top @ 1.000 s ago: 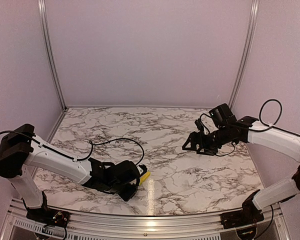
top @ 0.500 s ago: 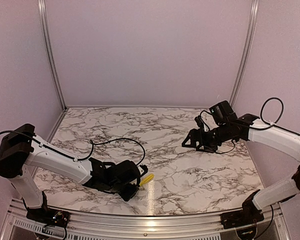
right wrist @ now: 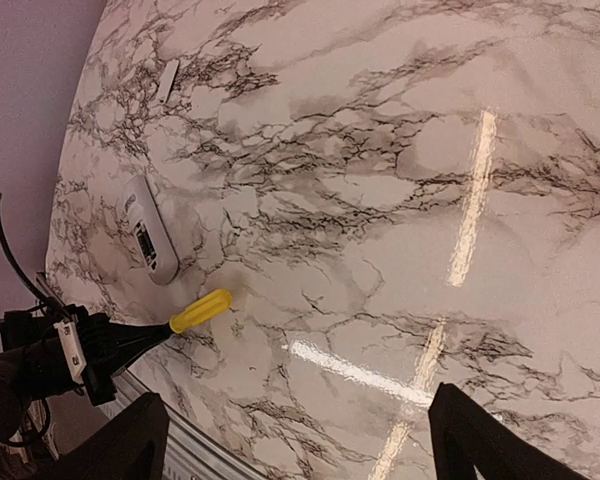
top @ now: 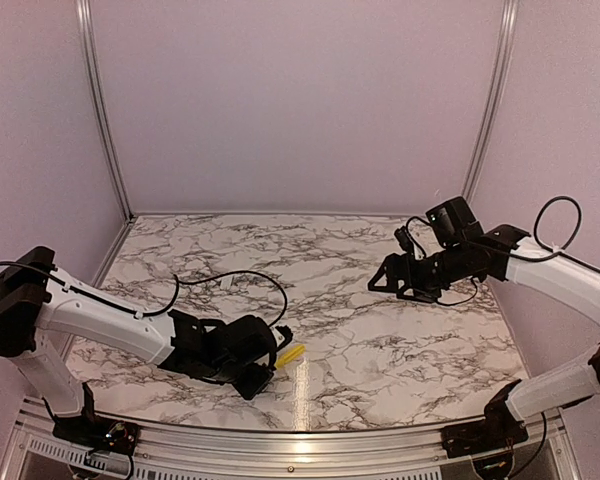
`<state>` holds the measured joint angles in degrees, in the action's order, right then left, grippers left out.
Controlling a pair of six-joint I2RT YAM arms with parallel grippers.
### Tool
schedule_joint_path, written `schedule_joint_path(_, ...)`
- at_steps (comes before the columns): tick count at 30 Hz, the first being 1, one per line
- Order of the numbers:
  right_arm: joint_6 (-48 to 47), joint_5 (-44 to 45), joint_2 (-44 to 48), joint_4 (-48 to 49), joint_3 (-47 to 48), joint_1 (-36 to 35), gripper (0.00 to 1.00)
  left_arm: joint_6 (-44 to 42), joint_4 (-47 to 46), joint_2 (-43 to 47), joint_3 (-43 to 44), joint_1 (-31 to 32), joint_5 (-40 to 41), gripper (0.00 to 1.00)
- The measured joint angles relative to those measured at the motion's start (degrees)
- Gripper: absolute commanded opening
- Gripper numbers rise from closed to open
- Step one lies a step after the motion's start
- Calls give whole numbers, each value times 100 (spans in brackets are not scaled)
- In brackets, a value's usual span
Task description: Unload the batteries from the remote control
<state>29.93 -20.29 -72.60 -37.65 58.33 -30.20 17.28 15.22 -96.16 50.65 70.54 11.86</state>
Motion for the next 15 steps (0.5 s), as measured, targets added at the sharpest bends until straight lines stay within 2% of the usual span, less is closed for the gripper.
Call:
schedule_joint_path(7,46,-299,72,2,0,0,90,-144,216,175,90,2,116,0)
schedule_joint_path(15,546,-1423,96,361,0,0,89,-627,304,608,264,2,308,0)
